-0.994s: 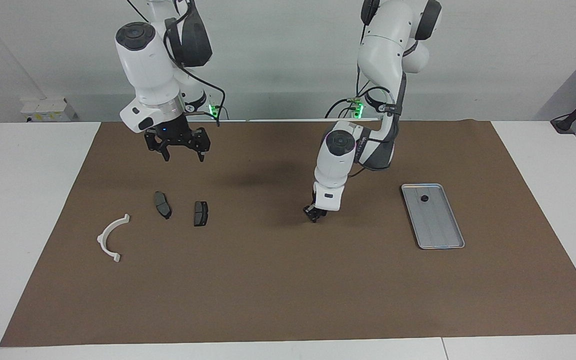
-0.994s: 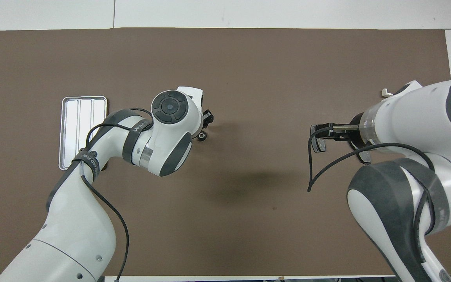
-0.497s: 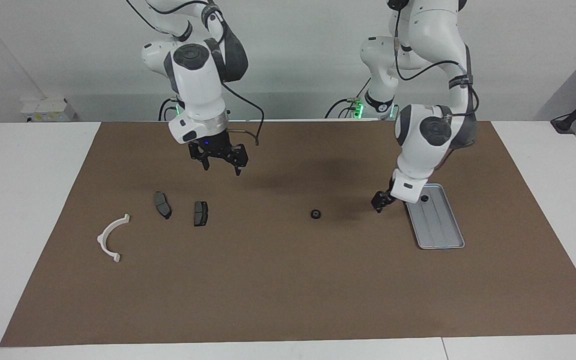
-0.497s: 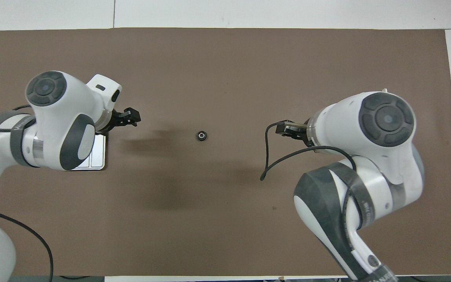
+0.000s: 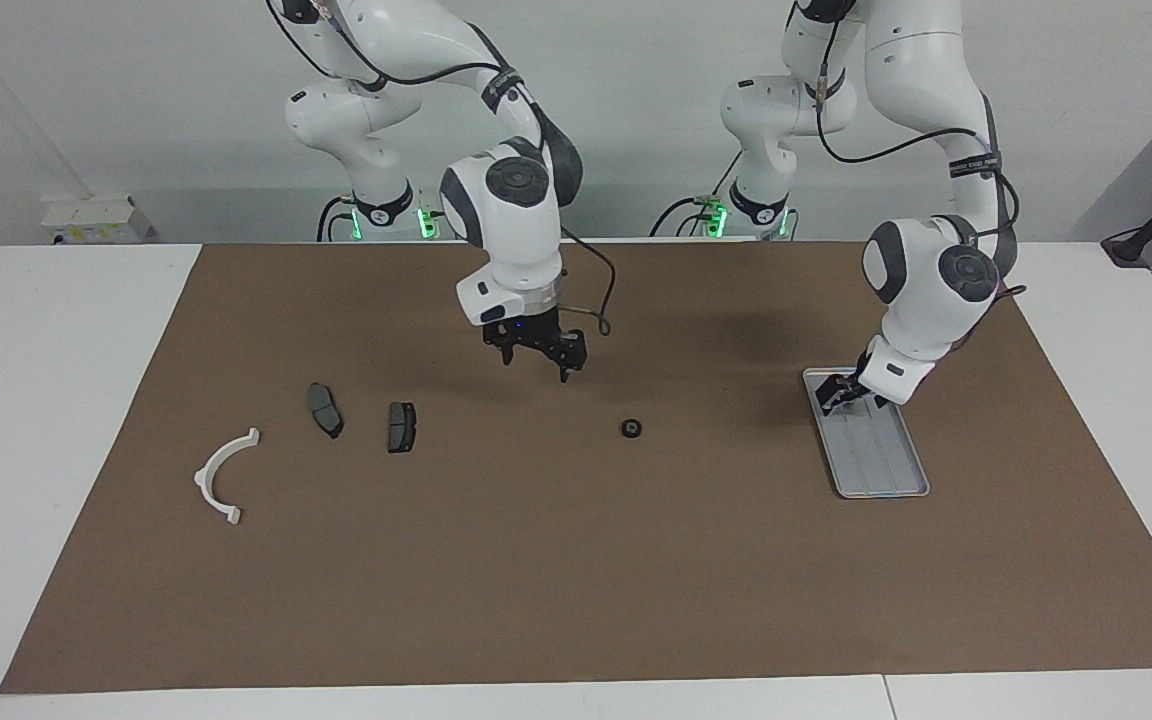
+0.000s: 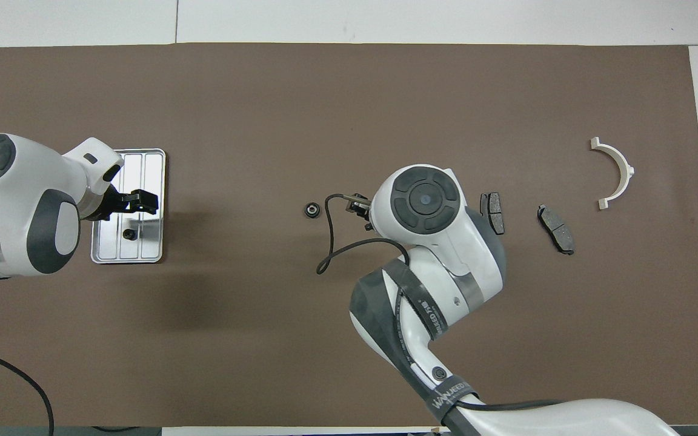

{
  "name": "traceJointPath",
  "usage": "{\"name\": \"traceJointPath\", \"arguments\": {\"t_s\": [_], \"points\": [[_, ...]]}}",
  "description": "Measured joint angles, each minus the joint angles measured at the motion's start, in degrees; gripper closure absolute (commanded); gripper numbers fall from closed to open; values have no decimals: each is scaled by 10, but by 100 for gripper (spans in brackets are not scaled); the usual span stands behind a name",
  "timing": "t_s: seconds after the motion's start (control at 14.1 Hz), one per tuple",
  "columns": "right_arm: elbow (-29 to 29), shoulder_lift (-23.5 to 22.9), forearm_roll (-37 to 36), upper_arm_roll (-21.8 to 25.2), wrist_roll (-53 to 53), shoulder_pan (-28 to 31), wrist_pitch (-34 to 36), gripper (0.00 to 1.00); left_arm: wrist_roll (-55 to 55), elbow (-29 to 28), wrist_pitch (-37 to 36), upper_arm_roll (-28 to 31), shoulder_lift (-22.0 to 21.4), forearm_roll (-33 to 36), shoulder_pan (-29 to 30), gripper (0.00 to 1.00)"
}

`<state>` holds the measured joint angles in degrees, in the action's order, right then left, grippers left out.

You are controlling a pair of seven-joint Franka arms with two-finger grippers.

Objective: Place bearing gear from tray to pile

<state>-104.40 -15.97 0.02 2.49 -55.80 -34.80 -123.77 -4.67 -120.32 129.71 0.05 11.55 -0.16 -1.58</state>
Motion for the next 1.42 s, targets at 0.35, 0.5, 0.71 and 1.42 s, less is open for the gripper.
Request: {"name": "traceJointPath", "arguments": {"t_s": [0.35, 0.5, 0.71, 1.42], "points": [[142, -118, -27, 1, -55, -53, 47, 0, 5, -39, 13, -2, -16, 0, 4, 15], [179, -159, -35, 1, -59, -62, 48, 0, 5, -55, 13, -2, -23, 0, 13, 18], [236, -210, -35, 1, -59, -68, 48, 0, 5, -79, 27, -2, -32, 0, 25, 22], [275, -259, -28, 1, -59, -74, 35, 3, -10, -88, 74, -6, -34, 0, 26, 27]]}}
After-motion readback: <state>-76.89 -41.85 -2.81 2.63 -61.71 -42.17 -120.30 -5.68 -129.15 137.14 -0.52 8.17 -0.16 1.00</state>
